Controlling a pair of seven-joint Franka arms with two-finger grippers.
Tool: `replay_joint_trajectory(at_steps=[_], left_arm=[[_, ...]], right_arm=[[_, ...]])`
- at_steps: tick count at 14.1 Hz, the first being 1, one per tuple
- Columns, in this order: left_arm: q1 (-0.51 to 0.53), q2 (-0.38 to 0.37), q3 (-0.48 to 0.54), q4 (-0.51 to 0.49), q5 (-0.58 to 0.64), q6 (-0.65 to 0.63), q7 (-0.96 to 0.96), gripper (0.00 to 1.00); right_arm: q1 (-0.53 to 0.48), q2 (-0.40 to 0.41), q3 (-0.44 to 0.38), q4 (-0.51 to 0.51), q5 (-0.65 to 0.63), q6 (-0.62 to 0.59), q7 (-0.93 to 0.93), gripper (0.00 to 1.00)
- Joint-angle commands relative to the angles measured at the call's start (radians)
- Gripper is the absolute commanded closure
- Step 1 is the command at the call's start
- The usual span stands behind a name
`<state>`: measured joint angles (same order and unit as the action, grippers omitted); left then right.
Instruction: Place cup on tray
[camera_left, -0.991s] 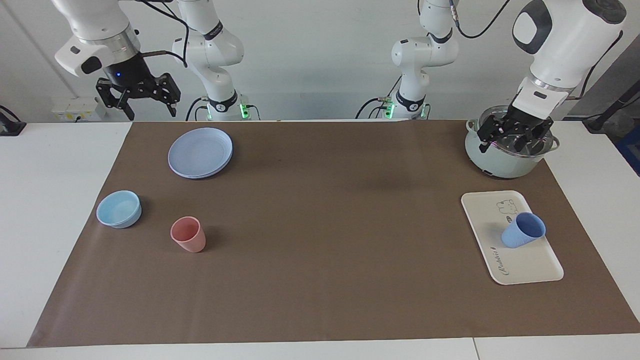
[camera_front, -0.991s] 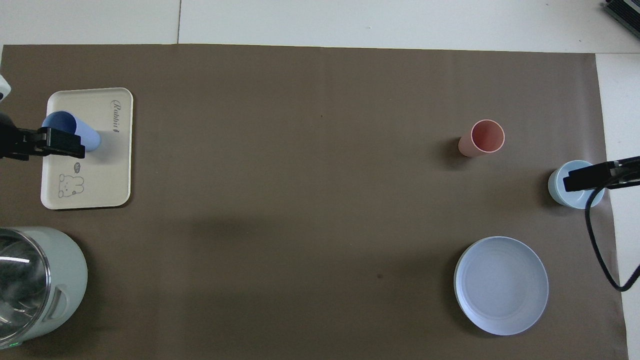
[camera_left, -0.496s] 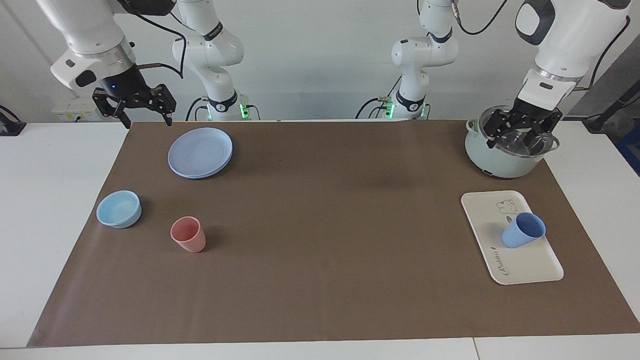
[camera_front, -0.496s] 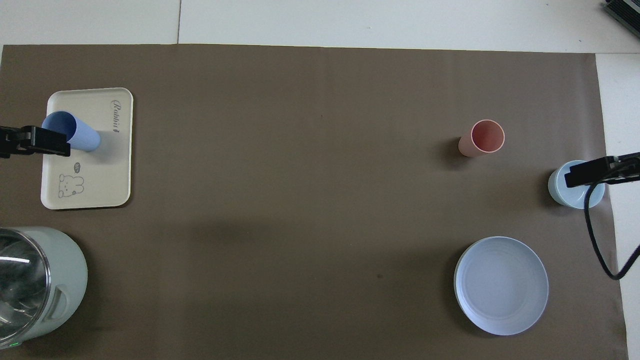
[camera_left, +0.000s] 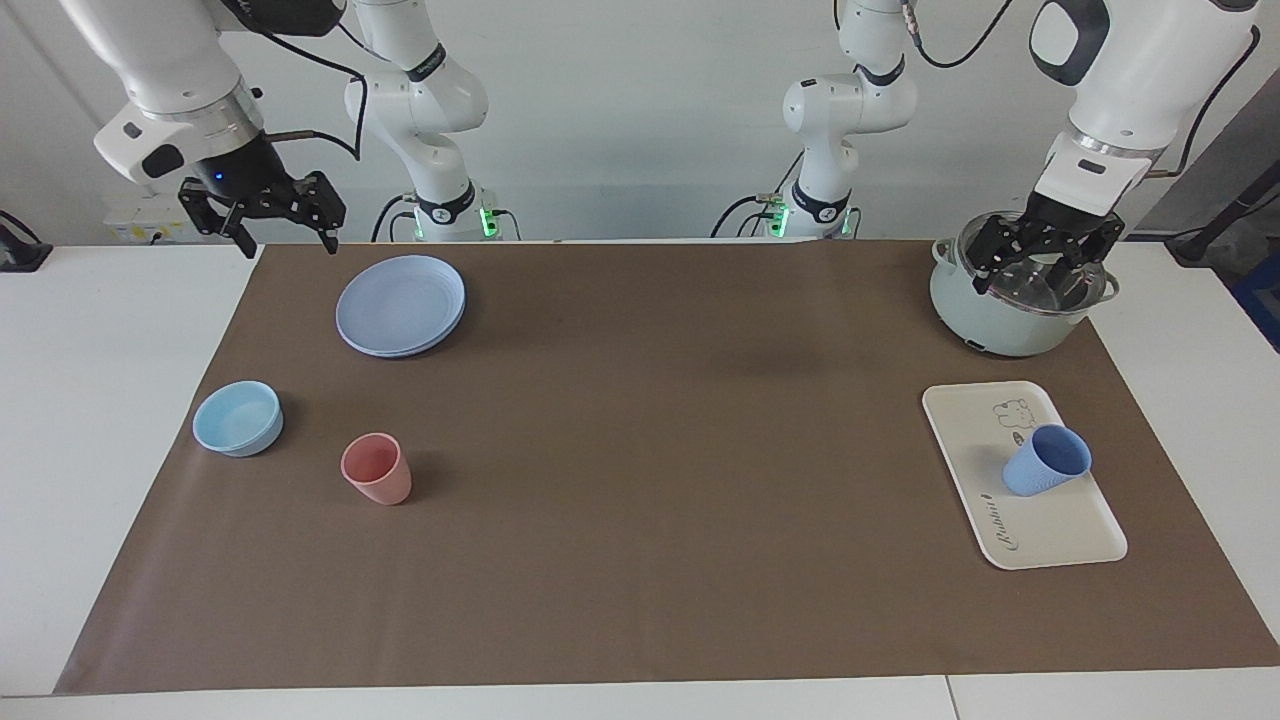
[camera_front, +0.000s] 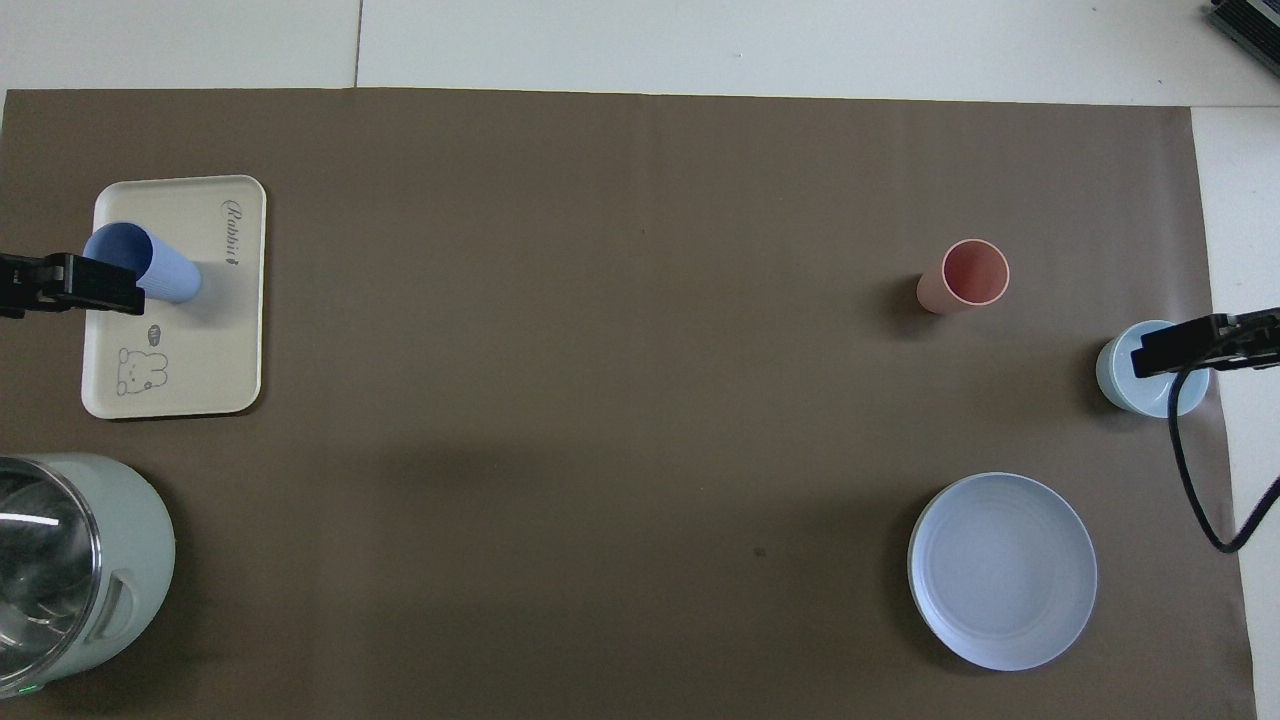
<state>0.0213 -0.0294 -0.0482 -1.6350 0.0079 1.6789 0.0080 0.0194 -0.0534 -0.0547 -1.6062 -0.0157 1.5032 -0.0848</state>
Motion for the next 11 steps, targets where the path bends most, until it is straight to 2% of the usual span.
replay_joint_trajectory(at_steps=[1, 11], left_arm=[[-0.004, -0.026, 0.004, -0.006, -0.013, -0.036, -0.010, 0.00], [-0.009, -0.029, 0.002, -0.011, -0.013, -0.019, -0.010, 0.00]], right_arm=[[-0.001, -0.016, 0.006, -0.033, -0.003, 0.022, 0.023, 0.00], [0.002, -0.025, 0.006, -0.049, -0.003, 0.019, 0.023, 0.00]])
